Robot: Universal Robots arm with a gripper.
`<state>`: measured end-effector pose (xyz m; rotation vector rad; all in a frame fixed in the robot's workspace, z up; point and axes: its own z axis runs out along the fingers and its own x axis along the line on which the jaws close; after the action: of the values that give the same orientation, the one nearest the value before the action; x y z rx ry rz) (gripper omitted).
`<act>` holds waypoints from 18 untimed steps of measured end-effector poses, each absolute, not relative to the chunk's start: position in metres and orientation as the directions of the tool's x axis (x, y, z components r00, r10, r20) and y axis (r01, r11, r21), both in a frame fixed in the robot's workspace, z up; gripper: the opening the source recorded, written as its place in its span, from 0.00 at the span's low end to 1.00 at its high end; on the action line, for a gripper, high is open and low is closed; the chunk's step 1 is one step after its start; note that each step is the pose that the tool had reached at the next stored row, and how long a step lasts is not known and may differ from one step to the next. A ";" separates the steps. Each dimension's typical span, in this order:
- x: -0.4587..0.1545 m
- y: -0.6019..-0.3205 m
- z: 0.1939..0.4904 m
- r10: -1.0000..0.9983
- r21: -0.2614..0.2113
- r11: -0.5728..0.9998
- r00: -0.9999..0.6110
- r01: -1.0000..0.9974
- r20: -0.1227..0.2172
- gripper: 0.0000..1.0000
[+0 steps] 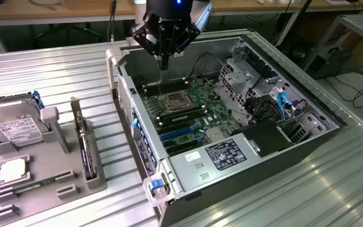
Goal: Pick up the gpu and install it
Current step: 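Reach for the gpu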
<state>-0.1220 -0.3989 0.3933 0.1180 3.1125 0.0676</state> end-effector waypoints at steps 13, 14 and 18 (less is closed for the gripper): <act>-0.134 -0.399 0.393 0.076 0.044 0.996 -0.997 0.075 -0.025 0.11; -0.134 -0.399 0.393 0.076 0.044 0.996 -0.997 0.075 -0.024 0.11; -0.141 -0.399 0.393 0.076 0.044 0.996 -0.997 0.075 -0.024 0.11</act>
<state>-0.1407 -0.3989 0.3933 0.1180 3.1125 0.0676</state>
